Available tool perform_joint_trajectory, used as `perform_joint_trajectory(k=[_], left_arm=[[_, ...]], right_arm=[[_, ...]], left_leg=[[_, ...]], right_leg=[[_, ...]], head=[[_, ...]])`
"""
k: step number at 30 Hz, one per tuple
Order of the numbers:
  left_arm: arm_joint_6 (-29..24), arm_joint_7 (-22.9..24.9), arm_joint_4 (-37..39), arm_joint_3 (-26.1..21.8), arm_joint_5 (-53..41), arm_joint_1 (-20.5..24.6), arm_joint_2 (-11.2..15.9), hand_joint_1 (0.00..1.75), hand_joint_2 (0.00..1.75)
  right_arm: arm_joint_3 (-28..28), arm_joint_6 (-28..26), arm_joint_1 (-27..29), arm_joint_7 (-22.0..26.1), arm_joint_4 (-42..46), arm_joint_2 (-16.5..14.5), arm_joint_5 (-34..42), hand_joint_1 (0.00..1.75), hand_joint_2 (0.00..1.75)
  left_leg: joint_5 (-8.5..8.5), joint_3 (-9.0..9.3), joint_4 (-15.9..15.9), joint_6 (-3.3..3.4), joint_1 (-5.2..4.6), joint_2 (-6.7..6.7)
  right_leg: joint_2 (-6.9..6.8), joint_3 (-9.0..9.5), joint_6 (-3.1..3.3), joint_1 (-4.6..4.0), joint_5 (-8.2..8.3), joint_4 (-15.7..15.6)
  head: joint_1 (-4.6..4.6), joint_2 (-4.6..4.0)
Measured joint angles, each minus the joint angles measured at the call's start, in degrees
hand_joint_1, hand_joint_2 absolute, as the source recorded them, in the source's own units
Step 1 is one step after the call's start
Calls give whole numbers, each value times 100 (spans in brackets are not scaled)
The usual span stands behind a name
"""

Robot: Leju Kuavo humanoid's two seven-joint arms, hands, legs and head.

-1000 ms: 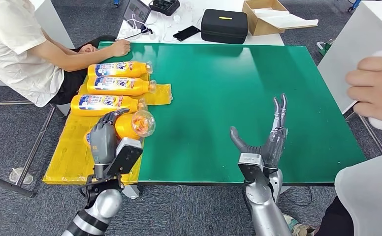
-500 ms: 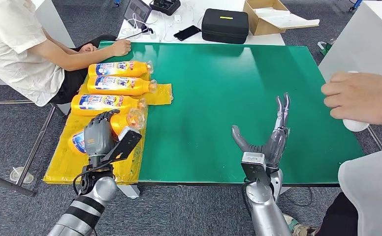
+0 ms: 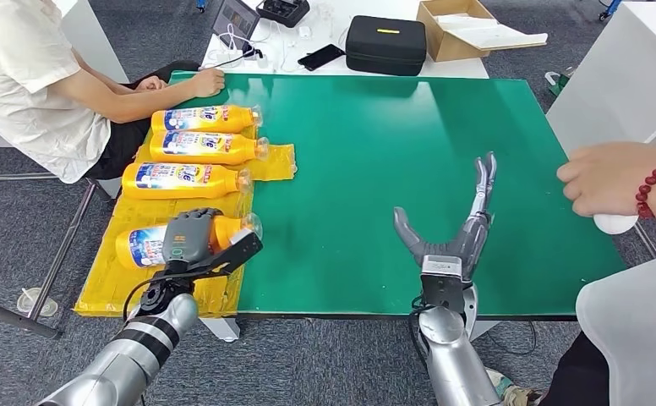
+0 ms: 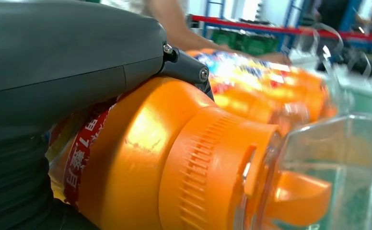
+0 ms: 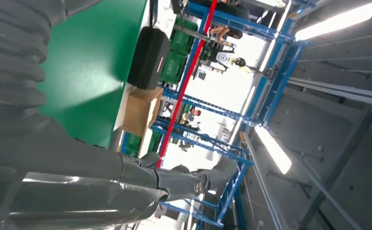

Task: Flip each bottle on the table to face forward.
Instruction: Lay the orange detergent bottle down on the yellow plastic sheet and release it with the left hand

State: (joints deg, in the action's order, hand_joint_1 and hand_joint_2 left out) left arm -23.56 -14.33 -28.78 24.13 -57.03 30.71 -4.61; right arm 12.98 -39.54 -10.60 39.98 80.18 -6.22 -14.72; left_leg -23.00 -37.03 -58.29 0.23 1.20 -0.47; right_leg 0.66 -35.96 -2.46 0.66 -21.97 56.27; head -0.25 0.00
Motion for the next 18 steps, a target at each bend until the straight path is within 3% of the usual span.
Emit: perform_joint_trajectory(k=[1,4,5,13,18], left_arm=[[91,10,69,39,-43,25,2,151,175],[277,16,231,122,-87,81,7,37,175],[329,0,266,138,-79,89,9,18,175],[1386,-576,340,158,590,103,-2,0,175],[1661,-714,341,144,676,98,-22,0,175]], right_arm=[[27,1,-10,0,-16,3,26,0,175],[105,13,-19,0,-79,15,112,0,175],[130,18,-19,0,-102,20,139,0,175],[267,33,-16,0,-208,82,291,0,175],[310,68,-18,0,-263,109,308,0,175]], left_leg=[[0,1,0,0,0,0],[1,5,0,0,0,-2],[1,7,0,0,0,-2],[1,16,0,0,0,-5],[2,21,0,0,0,-13]], right_leg=[[-1,1,0,0,0,0],[-3,7,0,0,0,1],[-3,8,0,0,0,1],[-5,18,1,1,-1,1],[-14,28,1,1,-2,1]], head=[[0,0],[1,0],[1,1],[0,0],[2,0]])
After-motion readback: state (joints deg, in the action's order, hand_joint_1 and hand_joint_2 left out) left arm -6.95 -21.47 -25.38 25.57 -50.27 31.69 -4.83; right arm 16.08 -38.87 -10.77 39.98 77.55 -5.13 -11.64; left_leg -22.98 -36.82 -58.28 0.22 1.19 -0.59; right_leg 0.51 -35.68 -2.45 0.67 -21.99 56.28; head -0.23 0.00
